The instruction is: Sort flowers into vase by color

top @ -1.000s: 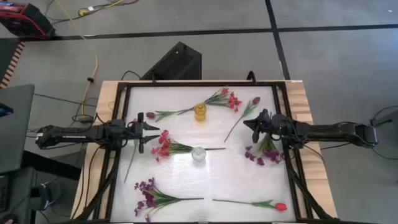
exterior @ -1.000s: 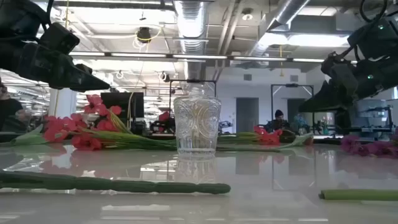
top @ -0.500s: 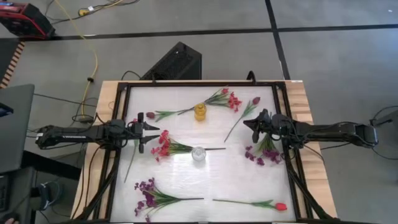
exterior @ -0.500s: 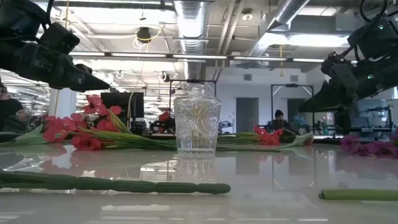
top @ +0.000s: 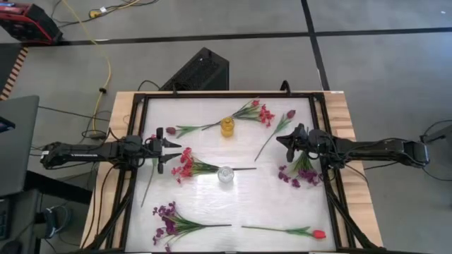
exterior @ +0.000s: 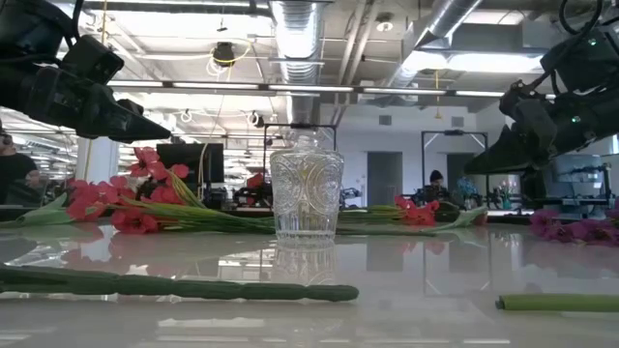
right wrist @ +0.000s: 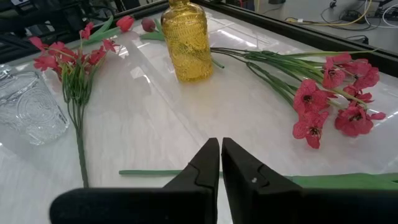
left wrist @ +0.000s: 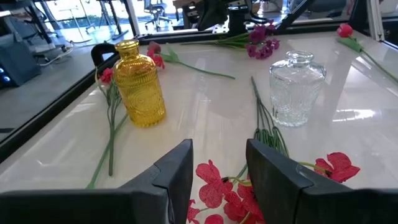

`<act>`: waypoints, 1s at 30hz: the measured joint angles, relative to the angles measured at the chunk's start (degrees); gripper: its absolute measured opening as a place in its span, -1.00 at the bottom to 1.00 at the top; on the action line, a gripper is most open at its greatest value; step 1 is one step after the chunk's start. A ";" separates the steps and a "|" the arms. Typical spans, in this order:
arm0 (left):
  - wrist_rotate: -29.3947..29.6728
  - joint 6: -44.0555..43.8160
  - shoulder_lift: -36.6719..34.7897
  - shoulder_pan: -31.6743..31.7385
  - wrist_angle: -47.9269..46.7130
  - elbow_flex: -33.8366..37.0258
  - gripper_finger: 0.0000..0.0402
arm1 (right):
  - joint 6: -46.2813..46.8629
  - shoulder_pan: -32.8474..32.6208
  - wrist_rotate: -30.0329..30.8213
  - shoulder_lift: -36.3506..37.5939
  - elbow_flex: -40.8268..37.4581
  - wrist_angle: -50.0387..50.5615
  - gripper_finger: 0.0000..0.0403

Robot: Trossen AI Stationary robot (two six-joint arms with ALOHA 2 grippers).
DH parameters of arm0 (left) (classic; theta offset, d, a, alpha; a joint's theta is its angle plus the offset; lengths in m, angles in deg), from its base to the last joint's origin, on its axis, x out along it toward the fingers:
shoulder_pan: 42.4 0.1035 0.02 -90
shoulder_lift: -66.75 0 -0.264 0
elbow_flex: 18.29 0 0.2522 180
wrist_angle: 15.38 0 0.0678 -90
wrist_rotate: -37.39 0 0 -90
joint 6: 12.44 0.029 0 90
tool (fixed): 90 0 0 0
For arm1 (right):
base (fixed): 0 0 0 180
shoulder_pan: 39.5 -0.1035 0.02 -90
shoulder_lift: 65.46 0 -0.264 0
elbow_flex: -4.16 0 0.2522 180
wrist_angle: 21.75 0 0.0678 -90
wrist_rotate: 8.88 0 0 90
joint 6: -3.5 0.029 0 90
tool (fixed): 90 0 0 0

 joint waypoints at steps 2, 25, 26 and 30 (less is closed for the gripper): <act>-0.01 0.08 0.00 -0.01 0.01 0.00 -0.31 | 0.00 -0.02 0.00 -0.01 0.02 0.00 -0.76; -0.02 5.47 -0.01 0.00 0.00 0.00 -0.31 | 0.00 -0.02 0.00 -0.01 0.02 0.00 -0.76; -0.33 3.08 -0.01 0.00 0.02 0.00 -0.31 | 0.00 -0.02 -0.02 0.01 0.00 0.00 -0.76; -0.94 -12.41 0.03 -0.02 2.48 0.02 -0.31 | 0.00 -0.02 0.00 0.01 0.01 -0.02 -0.76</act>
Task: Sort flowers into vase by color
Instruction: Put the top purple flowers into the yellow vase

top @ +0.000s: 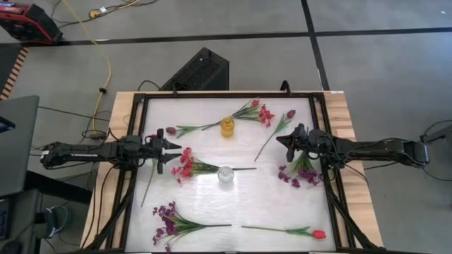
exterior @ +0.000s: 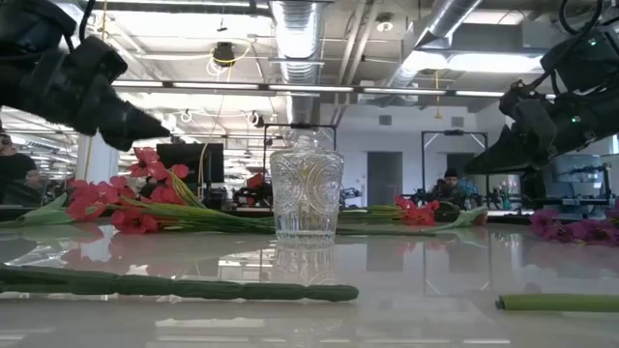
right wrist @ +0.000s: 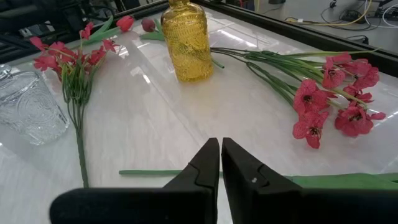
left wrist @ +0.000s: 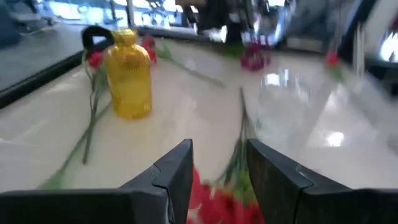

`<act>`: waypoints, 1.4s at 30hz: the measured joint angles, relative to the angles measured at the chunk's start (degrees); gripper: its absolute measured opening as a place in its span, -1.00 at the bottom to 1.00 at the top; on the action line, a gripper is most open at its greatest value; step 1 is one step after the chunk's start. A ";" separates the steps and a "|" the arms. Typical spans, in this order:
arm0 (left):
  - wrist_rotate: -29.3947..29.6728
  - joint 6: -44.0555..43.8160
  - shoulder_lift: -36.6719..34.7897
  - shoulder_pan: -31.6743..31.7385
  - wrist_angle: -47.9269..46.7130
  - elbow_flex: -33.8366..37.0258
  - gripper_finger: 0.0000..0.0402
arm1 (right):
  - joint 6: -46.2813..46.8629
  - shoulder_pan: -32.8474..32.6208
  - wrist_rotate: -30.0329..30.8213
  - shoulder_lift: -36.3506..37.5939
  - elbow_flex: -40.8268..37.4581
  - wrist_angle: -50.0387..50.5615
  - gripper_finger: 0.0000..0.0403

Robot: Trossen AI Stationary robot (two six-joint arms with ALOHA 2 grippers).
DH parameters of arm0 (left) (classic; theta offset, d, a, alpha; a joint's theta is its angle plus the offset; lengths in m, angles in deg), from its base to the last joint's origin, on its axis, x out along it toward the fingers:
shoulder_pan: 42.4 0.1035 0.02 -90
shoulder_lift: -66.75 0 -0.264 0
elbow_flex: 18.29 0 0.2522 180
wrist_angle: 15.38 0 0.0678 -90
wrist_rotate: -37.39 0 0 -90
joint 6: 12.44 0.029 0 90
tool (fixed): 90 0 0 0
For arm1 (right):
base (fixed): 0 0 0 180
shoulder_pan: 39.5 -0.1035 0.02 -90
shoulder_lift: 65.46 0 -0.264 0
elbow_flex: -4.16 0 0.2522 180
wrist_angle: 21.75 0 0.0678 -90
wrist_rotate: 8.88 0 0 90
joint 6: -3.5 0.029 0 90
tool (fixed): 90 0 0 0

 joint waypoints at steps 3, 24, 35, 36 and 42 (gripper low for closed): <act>1.93 -3.01 -0.03 0.00 3.95 0.00 -0.31 | 0.00 0.01 0.00 -0.02 0.01 0.00 -0.76; 2.51 8.64 21.34 0.02 20.59 -8.59 -0.31 | -16.58 0.83 -10.04 -0.65 13.76 2.01 -0.76; 7.23 16.32 37.27 0.21 29.47 -10.01 -0.31 | -39.22 3.06 -3.97 -13.53 44.67 48.52 -0.67; 7.40 17.77 38.05 0.24 30.43 -10.01 -0.31 | -41.41 3.05 -3.41 -15.35 46.24 52.12 -0.65; 7.84 27.41 39.89 1.36 39.11 -10.03 -0.31 | -55.45 2.66 7.13 -26.26 50.37 71.71 -0.46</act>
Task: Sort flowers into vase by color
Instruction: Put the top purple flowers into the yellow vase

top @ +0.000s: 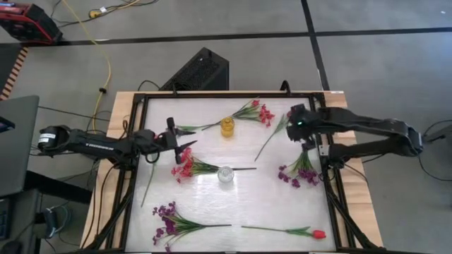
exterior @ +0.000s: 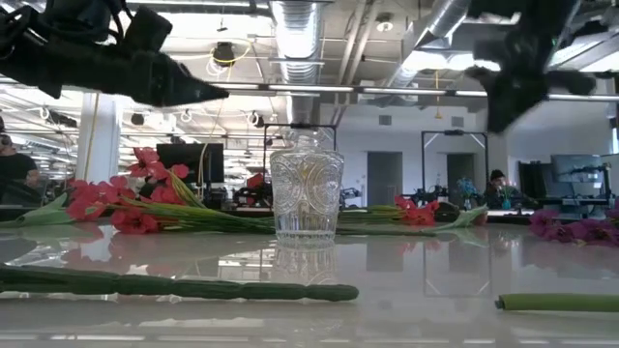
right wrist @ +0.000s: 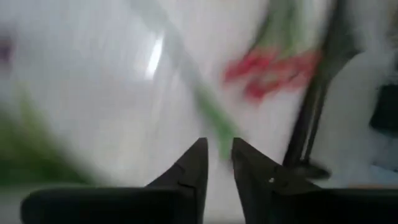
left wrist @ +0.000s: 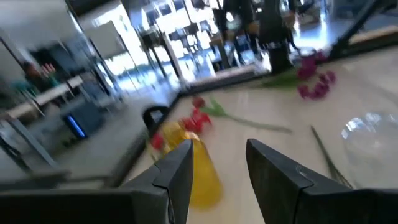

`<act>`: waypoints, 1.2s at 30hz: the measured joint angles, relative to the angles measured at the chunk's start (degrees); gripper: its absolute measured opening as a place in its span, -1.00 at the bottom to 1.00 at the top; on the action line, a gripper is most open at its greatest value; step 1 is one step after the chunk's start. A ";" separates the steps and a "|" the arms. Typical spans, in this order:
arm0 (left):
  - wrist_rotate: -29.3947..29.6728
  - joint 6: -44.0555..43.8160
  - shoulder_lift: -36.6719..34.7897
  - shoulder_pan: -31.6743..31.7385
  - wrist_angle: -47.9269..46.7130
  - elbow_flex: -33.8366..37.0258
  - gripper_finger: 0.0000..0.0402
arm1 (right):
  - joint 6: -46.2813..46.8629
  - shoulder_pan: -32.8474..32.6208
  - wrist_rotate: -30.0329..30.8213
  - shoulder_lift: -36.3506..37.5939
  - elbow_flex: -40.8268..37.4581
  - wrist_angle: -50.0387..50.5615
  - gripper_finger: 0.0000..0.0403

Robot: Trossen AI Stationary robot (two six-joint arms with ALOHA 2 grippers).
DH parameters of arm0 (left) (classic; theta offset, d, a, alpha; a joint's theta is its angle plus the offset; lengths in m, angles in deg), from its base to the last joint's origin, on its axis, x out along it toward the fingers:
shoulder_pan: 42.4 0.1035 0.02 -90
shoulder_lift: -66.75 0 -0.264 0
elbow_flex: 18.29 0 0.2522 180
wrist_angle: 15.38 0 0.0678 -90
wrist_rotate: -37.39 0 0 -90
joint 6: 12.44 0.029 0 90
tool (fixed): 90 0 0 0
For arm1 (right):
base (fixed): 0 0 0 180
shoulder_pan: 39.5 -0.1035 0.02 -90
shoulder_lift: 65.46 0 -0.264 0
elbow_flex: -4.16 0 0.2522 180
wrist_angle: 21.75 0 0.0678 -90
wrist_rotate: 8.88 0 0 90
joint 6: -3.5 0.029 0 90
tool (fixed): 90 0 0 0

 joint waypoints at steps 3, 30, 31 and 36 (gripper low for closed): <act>-1.16 0.38 -0.22 1.12 1.73 -0.07 -0.31 | -6.96 -1.56 2.23 -5.15 0.08 7.69 -0.32; -1.21 2.44 -0.20 3.01 0.85 -0.11 -0.31 | -25.60 -12.39 -3.37 -33.25 -8.78 6.56 0.18; -0.98 2.71 -0.20 3.01 0.83 -0.11 -0.31 | -25.38 -12.83 -3.88 -33.25 -9.41 4.50 0.18; -0.94 2.89 -0.20 3.01 0.67 -0.11 -0.31 | -22.98 -14.91 -4.26 -33.02 -12.94 -0.04 0.18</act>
